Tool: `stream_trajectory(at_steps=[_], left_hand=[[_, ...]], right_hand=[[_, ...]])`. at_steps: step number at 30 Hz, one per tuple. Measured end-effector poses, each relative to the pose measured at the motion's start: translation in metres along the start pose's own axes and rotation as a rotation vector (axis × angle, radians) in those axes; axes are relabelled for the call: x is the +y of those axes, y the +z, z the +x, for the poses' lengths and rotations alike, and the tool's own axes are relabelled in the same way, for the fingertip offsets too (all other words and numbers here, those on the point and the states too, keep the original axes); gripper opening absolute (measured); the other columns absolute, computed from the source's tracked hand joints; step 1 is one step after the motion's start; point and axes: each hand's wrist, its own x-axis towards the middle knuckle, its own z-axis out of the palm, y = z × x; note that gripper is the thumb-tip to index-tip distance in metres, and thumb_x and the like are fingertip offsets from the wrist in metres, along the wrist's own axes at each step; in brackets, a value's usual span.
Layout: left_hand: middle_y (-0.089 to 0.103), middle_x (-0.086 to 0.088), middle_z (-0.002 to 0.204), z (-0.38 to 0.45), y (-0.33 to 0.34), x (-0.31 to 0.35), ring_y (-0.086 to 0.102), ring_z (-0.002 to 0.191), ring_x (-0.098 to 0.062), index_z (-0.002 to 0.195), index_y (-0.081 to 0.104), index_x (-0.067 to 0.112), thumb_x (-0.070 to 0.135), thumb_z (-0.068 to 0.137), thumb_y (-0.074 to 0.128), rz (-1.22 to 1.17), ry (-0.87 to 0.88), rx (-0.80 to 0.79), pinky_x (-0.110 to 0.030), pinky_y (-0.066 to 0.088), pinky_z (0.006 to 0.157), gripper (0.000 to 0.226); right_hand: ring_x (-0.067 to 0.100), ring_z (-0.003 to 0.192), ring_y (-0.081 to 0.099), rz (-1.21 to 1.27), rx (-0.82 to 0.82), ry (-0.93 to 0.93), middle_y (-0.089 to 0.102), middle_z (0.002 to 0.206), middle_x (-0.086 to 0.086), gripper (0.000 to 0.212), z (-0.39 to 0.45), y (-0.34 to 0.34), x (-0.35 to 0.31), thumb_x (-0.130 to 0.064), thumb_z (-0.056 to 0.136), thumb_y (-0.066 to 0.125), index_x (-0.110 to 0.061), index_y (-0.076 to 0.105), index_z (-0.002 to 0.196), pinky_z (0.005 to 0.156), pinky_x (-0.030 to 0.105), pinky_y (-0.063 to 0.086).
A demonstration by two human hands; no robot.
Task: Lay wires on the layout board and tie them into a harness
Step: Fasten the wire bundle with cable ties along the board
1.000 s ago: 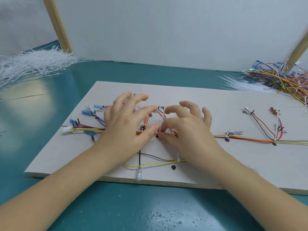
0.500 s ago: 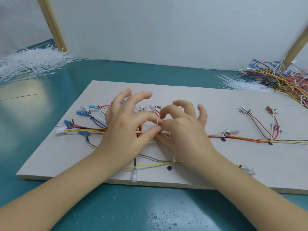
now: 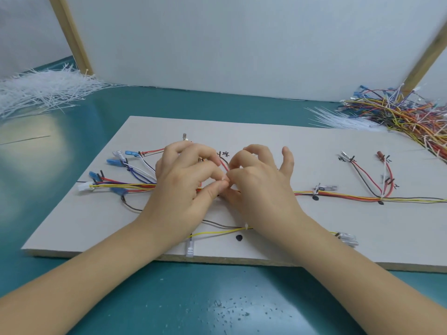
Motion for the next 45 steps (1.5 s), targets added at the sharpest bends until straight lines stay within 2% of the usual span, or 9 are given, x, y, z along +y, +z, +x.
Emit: stream_trajectory(at_steps=[4,6,8,12,23,31,38,42,45], left_hand=[[0.051,0.009,0.087,-0.002,-0.011,0.012,0.046,0.081,-0.008,0.093,0.06,0.022,0.024,0.087,0.05,-0.16,0.077,0.046,-0.014,0.037,0.077,0.012],[0.056,0.005,0.075,-0.006,-0.01,0.017,0.049,0.066,-0.009,0.083,0.058,0.031,0.029,0.084,0.052,-0.353,-0.041,-0.108,-0.016,0.04,0.063,0.007],[0.058,0.007,0.07,-0.008,-0.002,0.017,0.048,0.057,-0.009,0.079,0.058,0.029,0.027,0.083,0.057,-0.43,-0.193,-0.279,-0.018,0.038,0.055,0.005],[0.051,0.015,0.055,-0.007,0.006,0.009,0.04,0.049,-0.003,0.07,0.056,0.024,0.017,0.087,0.059,-0.371,-0.311,-0.406,-0.014,0.032,0.05,0.018],[0.059,0.02,0.075,-0.008,-0.002,0.009,0.051,0.063,-0.003,0.069,0.057,0.038,0.03,0.076,0.06,-0.334,-0.114,-0.473,-0.008,0.035,0.056,0.01],[0.06,0.008,0.073,-0.013,-0.001,0.009,0.053,0.066,-0.005,0.07,0.062,0.021,0.027,0.079,0.056,-0.364,0.034,-0.474,-0.014,0.038,0.059,0.012],[0.063,0.006,0.067,0.003,-0.001,0.011,0.055,0.059,-0.014,0.081,0.062,0.03,0.024,0.082,0.047,-0.487,-0.301,-0.627,-0.023,0.047,0.058,0.016],[0.061,0.01,0.061,0.018,0.009,0.01,0.059,0.049,-0.014,0.084,0.056,0.022,0.007,0.095,0.04,-0.424,-0.415,-0.522,-0.021,0.049,0.049,0.025],[0.061,0.007,0.069,0.035,0.018,0.012,0.061,0.045,-0.013,0.1,0.051,0.022,0.017,0.095,0.046,-0.35,-0.434,-0.491,-0.021,0.048,0.048,0.009]], right_hand=[[0.007,0.108,0.043,0.317,0.119,-0.023,0.05,0.108,-0.011,0.019,-0.002,-0.017,0.008,-0.038,0.087,0.056,-0.027,0.062,0.101,0.091,0.032,0.027],[-0.006,0.078,0.047,0.475,0.078,0.042,0.05,0.089,-0.016,0.021,-0.009,-0.033,0.017,-0.043,0.081,0.053,-0.028,0.053,0.095,0.069,0.013,0.035],[-0.006,0.066,0.048,0.407,-0.097,0.098,0.054,0.075,-0.013,0.019,-0.021,-0.042,0.027,-0.046,0.079,0.053,-0.029,0.053,0.087,0.062,0.011,0.037],[0.0,0.064,0.05,0.353,-0.33,0.097,0.06,0.072,-0.01,0.012,-0.044,-0.037,0.027,-0.041,0.082,0.06,-0.031,0.066,0.082,0.062,0.017,0.041],[0.004,0.066,0.046,0.565,-0.202,0.107,0.055,0.071,-0.013,0.005,-0.053,-0.018,0.019,-0.036,0.078,0.068,-0.034,0.072,0.076,0.065,0.03,0.041],[-0.003,0.065,0.042,0.423,-0.18,0.054,0.046,0.068,-0.022,0.014,-0.056,-0.017,0.014,-0.037,0.084,0.061,-0.037,0.057,0.07,0.057,0.019,0.032],[0.004,0.062,0.05,0.645,-0.453,0.065,0.06,0.071,-0.009,0.006,-0.039,-0.034,0.038,-0.025,0.081,0.068,-0.031,0.07,0.082,0.063,0.021,0.043],[-0.007,0.054,0.05,0.566,-0.218,0.243,0.06,0.068,-0.014,0.014,-0.015,-0.03,0.06,-0.031,0.088,0.059,-0.033,0.067,0.099,0.055,0.01,0.036],[-0.004,0.055,0.051,0.481,-0.218,0.235,0.059,0.067,-0.012,0.014,-0.004,-0.02,0.052,-0.036,0.089,0.057,-0.032,0.068,0.094,0.054,0.011,0.035]])
